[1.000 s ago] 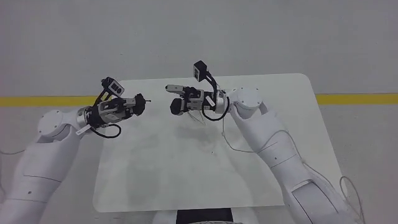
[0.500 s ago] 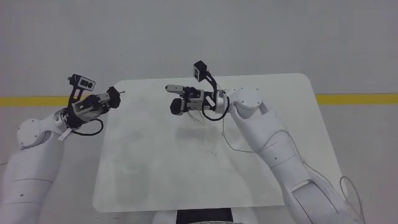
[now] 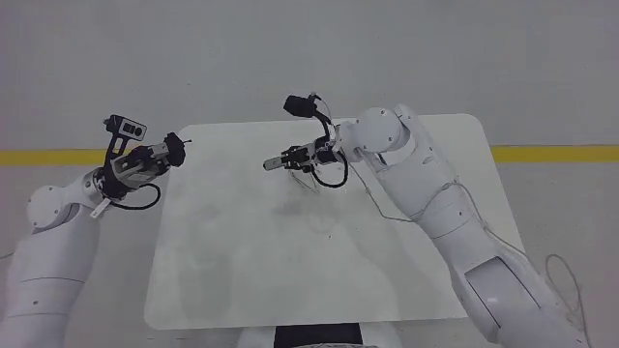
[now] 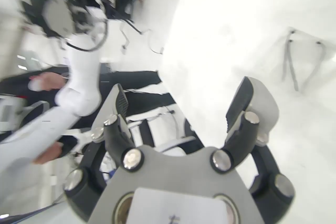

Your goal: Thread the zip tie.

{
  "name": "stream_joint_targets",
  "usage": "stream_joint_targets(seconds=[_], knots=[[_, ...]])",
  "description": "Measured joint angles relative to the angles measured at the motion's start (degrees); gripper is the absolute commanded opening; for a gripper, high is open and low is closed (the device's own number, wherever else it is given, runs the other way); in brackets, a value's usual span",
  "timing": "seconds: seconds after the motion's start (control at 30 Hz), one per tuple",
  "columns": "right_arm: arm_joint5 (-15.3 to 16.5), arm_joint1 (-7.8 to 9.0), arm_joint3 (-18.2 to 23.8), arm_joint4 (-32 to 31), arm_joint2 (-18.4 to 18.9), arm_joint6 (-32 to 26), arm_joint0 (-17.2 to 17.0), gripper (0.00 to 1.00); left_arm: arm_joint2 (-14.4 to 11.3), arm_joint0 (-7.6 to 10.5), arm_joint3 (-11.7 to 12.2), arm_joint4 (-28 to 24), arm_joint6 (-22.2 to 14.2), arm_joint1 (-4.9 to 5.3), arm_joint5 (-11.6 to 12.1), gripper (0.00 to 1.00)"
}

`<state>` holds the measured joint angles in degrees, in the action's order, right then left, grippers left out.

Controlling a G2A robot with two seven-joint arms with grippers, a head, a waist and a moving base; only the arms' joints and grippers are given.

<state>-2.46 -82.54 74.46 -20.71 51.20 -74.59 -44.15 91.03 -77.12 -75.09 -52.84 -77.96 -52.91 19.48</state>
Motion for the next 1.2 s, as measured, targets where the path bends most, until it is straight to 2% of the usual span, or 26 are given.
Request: stream_joint_targets(seconds=[0.03,0.23,0.33,0.47,0.67,0.77,0.83,1.1,1.2], knots=[[1.1,-0.02,-0.3,-0.6,-0.5,-0.9,0.2,1.00,0.0,0.00,0.0,0.0,0.0,0.00,0.0,0.00],[0.5,-0.02,-0.4,-0.3,-0.5,-0.6,0.2,1.00,0.0,0.00,0.0,0.0,0.0,0.00,0.0,0.00],[1.7,-0.07,-1.2,-1.9,-1.6,0.4,0.2,1.00,0.0,0.00,0.0,0.0,0.0,0.00,0.0,0.00],[5.2,-1.21,-5.0,-3.2,-4.8,4.9,3.5,1.00,0.0,0.00,0.0,0.0,0.0,0.00,0.0,0.00],[6.6,-4.08,-12.2,-8.8,-11.6,16.6,7.5,1.00,0.0,0.00,0.0,0.0,0.0,0.00,0.0,0.00],[7.4,-5.36,-15.5,-12.8,-15.3,20.0,8.7,1.00,0.0,0.00,0.0,0.0,0.0,0.00,0.0,0.00],[7.4,-5.72,-16.7,-15.3,-16.7,20.1,9.1,1.00,0.0,0.00,0.0,0.0,0.0,0.00,0.0,0.00],[7.4,-5.70,-16.6,-15.2,-16.8,19.9,9.1,1.00,0.0,0.00,0.0,0.0,0.0,0.00,0.0,0.00],[7.5,-5.98,-16.8,-19.1,-18.6,18.0,9.2,1.00,0.0,0.00,0.0,0.0,0.0,0.00,0.0,0.00]])
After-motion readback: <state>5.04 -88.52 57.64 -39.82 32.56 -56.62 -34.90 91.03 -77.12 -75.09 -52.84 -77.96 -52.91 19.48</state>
